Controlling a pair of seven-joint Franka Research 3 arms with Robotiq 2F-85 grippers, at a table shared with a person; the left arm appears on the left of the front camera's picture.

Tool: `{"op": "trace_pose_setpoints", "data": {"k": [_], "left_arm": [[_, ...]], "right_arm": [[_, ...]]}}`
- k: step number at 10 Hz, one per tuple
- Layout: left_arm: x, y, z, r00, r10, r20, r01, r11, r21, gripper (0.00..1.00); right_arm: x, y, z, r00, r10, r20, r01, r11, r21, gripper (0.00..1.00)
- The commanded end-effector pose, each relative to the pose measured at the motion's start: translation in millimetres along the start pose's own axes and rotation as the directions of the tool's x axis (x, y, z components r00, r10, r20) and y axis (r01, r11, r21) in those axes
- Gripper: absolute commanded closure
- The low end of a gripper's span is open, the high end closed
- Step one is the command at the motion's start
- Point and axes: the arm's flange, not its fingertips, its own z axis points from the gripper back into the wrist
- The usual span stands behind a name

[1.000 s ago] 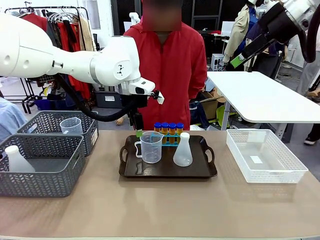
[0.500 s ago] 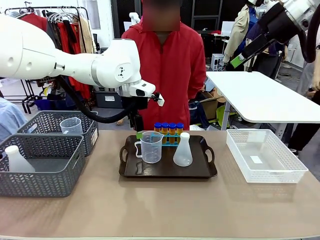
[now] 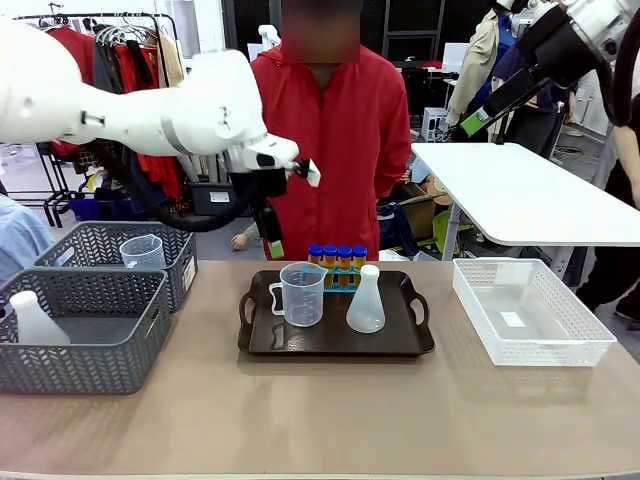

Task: Prepare the laboratory tools.
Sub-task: Pick up one Large Measuring Cup and place it on the Handle tray.

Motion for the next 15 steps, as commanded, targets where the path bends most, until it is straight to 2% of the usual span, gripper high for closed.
{"op": "trace_pose_setpoints", "data": {"k": [1,5,9,12,13,15], "left_arm": [[-32.1,-9.1,22.6,0.996,-0.029,0.09,0.03,0.999,-0.012,0.0],[-64.5,-5.2,97.9,0.97,-0.047,0.237,0.045,0.999,0.016,0.0],[-95.4,6.0,158.6,0.939,-0.065,0.339,0.057,0.998,0.033,0.0],[-112.8,9.8,195.3,0.916,-0.074,0.395,0.035,0.994,0.107,0.0],[-116.2,11.6,204.1,0.923,-0.051,0.381,0.005,0.993,0.122,0.0],[-121.2,15.5,221.6,0.917,-0.061,0.395,0.01,0.992,0.13,0.0]], "right_arm": [[-0.1,1.0,0.6,1.0,-0.003,0.01,0.003,1.0,0.007,0.0],[-0.1,1.0,0.6,1.0,-0.003,0.01,0.003,1.0,0.007,0.0],[-0.1,1.0,0.6,1.0,-0.003,0.01,0.003,1.0,0.007,0.0],[-0.1,1.0,0.6,1.0,-0.003,0.01,0.003,1.0,0.007,0.0],[-0.1,1.0,0.6,1.0,-0.003,0.01,0.003,1.0,0.007,0.0],[-0.1,1.0,0.6,1.0,-0.003,0.01,0.003,1.0,0.007,0.0]]}}
